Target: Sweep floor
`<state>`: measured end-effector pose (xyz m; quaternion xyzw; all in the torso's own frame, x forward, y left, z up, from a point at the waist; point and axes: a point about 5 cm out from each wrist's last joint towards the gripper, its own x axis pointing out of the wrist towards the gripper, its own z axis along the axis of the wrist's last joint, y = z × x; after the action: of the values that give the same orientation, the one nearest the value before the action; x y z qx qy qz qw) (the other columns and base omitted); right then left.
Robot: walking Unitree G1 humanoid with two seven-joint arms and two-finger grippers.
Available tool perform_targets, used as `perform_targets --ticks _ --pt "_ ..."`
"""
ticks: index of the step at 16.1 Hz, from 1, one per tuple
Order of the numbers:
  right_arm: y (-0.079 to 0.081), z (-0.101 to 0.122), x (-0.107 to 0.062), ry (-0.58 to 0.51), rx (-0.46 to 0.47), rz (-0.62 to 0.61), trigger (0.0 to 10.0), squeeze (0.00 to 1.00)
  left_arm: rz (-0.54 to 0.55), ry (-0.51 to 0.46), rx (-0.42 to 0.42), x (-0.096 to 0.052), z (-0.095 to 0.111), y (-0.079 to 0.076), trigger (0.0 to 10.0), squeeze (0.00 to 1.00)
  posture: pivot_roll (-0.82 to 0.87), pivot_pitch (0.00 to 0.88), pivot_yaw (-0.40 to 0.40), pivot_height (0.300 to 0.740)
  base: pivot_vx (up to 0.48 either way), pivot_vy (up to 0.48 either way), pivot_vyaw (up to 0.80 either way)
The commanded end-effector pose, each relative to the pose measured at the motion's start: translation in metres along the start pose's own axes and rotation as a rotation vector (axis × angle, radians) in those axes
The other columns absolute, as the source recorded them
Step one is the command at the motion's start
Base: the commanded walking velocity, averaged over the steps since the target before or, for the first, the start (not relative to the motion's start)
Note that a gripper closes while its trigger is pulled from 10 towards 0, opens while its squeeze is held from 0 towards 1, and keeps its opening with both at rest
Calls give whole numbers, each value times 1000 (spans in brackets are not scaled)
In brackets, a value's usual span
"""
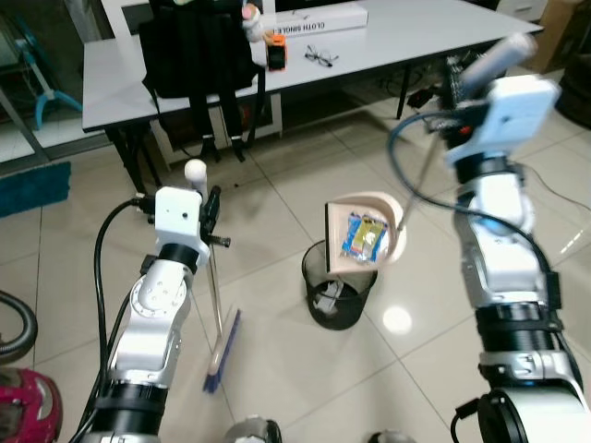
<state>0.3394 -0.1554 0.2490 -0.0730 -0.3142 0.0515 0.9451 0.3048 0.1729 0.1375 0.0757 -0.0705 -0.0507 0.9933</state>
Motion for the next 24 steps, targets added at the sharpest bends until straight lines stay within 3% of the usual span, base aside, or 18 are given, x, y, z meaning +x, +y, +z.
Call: perform_targets --ticks 1,2,5,9,12,15,17,18,19,20,22,24 --pt "12 13 3 -111 -50 76 10000 0 16 -31 25 1 6 5 10000 0 -7 54 61 740 0 0 0" --pt "31 11 -3 -150 -99 179 10000 0 14 -31 27 1 6 5 10000 0 -6 56 62 740 0 0 0" --pt "55 6 -16 -190 -183 330 10000 0 9 -29 27 1 6 4 10000 0 -6 62 67 740 0 0 0" --pt "71 -2 -31 -204 -227 432 10000 0 4 -28 29 1 6 4 10000 0 -4 67 69 740 0 0 0" --pt "71 -4 -32 -211 -296 466 10000 0 0 -29 29 2 6 3 10000 0 -7 67 70 740 0 0 0" --pt "37 0 -14 -188 -313 264 10000 0 -4 -31 27 3 7 2 10000 0 -8 63 72 740 0 0 0" --pt "-9 9 0 -160 -361 23 10000 0 -6 -33 21 4 7 2 10000 0 -15 61 75 740 0 0 0" --pt "-30 7 2 -86 -379 -77 10000 0 -11 -28 16 5 7 1 10000 0 -15 61 75 740 0 0 0" --pt "-38 3 2 -38 -395 -107 10000 0 -14 -21 13 6 6 0 10000 0 -15 61 75 740 0 0 0" --pt "-55 -8 -5 78 -415 -159 10000 0 -23 -7 10 6 4 -2 10000 0 -24 64 79 740 0 0 0" --pt "-67 -21 -19 196 -358 -250 10000 0 -34 -5 9 6 3 -3 10000 0 -28 67 79 740 0 0 -400" --pt "-66 -29 -34 255 -343 -278 10000 0 -35 -11 8 7 4 -3 10000 0 -28 71 80 740 0 0 -800"
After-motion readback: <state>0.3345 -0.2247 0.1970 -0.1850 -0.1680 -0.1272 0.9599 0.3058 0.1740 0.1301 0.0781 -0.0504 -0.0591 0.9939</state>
